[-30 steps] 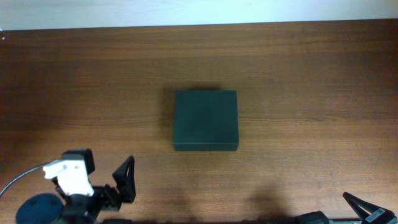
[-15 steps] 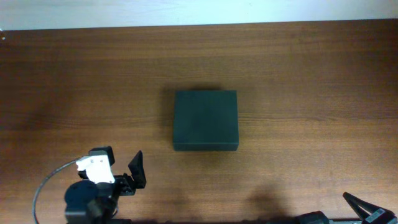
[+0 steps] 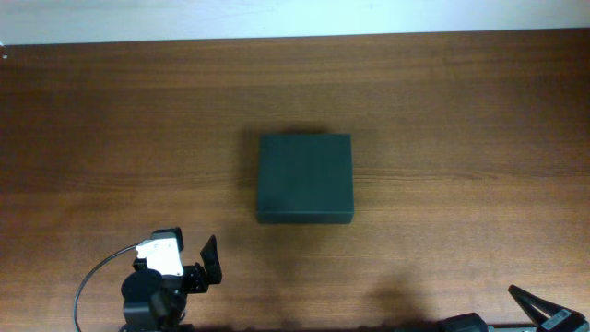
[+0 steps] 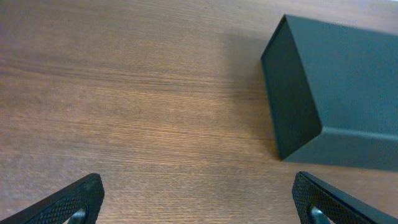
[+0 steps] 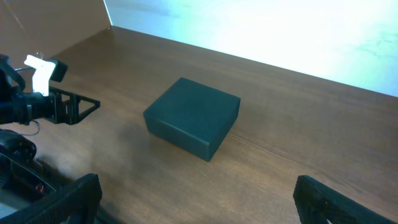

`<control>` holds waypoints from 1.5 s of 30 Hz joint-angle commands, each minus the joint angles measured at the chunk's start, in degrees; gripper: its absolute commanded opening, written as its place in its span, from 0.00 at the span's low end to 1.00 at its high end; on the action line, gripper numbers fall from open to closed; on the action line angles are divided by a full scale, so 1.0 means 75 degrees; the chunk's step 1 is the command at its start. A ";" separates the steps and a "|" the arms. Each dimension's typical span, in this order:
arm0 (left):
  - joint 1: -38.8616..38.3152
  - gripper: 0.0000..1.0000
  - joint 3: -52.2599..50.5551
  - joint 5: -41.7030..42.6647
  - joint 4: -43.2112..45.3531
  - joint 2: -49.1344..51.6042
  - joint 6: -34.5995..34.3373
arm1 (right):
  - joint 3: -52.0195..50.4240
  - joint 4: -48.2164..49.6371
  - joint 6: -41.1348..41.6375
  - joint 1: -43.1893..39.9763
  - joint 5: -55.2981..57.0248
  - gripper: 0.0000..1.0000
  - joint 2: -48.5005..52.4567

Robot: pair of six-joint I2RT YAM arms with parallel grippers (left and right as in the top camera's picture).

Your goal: Pack container

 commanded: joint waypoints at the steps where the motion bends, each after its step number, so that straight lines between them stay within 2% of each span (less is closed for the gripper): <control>1: 0.0047 0.99 -0.0224 -0.0085 0.0076 -0.0207 0.0816 | 0.0055 0.0026 -0.0052 0.0006 0.0064 0.99 -0.0082; 10: 0.0047 0.99 -0.0437 -0.0090 0.0070 -0.0262 0.1926 | 0.0055 0.0026 -0.0052 0.0006 0.0064 0.99 -0.0082; 22: 0.0047 0.99 -0.0699 -0.0134 0.0087 -0.0262 0.1923 | 0.0055 0.0026 -0.0052 0.0006 0.0064 0.99 -0.0079; 35: 0.0047 0.99 -0.0723 -0.1116 0.0096 -0.0274 0.1682 | 0.0055 0.0026 -0.0052 0.0006 0.0064 0.99 -0.0082; 45: 0.0047 0.99 -0.0734 -0.0874 0.0090 -0.0341 0.1431 | 0.0055 0.0026 -0.0052 0.0006 0.0064 0.99 -0.0079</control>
